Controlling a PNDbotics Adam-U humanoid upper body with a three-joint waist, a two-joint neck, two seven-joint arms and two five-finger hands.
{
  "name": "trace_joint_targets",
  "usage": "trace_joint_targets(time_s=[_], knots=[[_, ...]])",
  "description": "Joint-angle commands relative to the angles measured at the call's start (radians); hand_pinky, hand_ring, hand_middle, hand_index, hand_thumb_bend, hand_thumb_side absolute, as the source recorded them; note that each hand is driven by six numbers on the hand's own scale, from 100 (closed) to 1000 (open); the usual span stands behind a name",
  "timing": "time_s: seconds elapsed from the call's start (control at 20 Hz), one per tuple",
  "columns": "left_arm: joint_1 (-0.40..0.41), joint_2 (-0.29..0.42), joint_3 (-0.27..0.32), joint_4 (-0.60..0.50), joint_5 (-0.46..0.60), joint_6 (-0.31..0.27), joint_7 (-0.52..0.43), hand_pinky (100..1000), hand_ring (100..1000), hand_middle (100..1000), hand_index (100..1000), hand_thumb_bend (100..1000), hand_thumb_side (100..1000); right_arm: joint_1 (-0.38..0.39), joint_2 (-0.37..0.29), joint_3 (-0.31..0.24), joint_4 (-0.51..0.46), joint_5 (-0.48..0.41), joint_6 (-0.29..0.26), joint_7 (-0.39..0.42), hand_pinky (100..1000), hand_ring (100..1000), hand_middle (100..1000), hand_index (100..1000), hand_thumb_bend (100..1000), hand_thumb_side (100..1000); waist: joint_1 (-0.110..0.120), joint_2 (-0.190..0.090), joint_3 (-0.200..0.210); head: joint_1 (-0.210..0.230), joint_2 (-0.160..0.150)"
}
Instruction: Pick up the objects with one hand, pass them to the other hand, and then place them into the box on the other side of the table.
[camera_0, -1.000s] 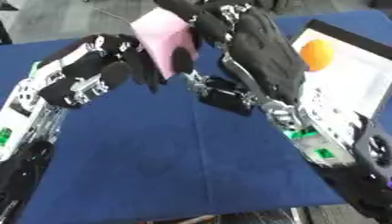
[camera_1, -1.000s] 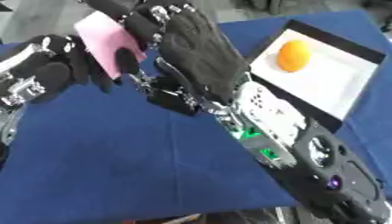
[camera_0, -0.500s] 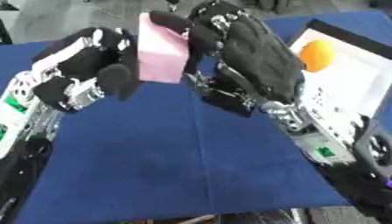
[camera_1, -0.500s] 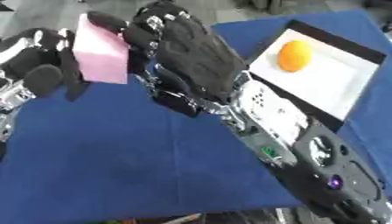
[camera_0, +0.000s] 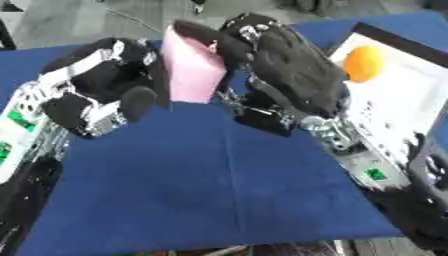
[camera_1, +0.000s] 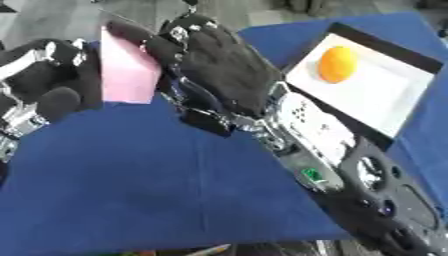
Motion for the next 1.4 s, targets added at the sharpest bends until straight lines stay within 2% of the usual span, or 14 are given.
trace_joint_targets(time_s=[0.05,0.15,0.3,0.35,0.4,0.9,1.15,1.4], knots=[[-0.026,-0.034,-0.047,-0.022,-0.009,0.001,-0.014,736,554,505,546,100,428,-0.017,0.014,0.027,-0.001,-0.018,-0.006,0.0,701,619,370,1000,110,100,-0.002,-0.014,0.0,0.003,-0.003],[-0.028,-0.035,-0.049,-0.015,-0.008,0.004,-0.016,736,555,505,546,100,433,-0.019,0.012,0.028,-0.001,-0.02,-0.011,-0.021,691,613,391,1000,174,100,-0.003,-0.014,0.001,0.003,-0.003],[-0.033,-0.036,-0.053,-0.007,-0.003,0.009,-0.02,736,555,505,546,100,435,-0.021,0.01,0.03,-0.001,-0.01,-0.022,-0.044,688,612,400,1000,200,100,-0.003,-0.014,0.001,0.002,-0.003],[-0.034,-0.036,-0.053,-0.006,-0.002,0.01,-0.021,737,555,505,546,100,440,-0.022,0.009,0.03,-0.001,-0.007,-0.024,-0.047,681,608,431,1000,284,100,-0.003,-0.014,0.001,0.002,-0.003],[-0.038,-0.036,-0.056,-0.003,-0.003,0.013,-0.023,736,555,505,546,100,443,-0.027,0.006,0.033,-0.001,-0.004,-0.035,-0.054,681,607,437,1000,300,100,-0.002,-0.013,0.002,0.003,-0.003],[-0.078,-0.053,-0.06,0.048,0.002,0.044,-0.01,735,552,503,544,100,460,-0.053,-0.013,0.048,-0.001,-0.013,-0.117,-0.074,675,603,488,1000,348,100,-0.005,-0.009,0.002,0.006,-0.003],[-0.098,-0.062,-0.062,0.062,0.0,0.047,-0.006,735,552,503,543,100,456,-0.061,-0.018,0.06,-0.001,-0.064,-0.182,-0.031,681,607,493,1000,257,100,-0.005,-0.007,0.002,0.006,-0.003],[-0.104,-0.065,-0.065,0.064,-0.003,0.046,-0.008,735,552,503,543,100,453,-0.07,-0.021,0.061,-0.001,-0.118,-0.236,0.049,686,613,498,1000,156,100,-0.004,-0.007,0.002,0.005,-0.003]])
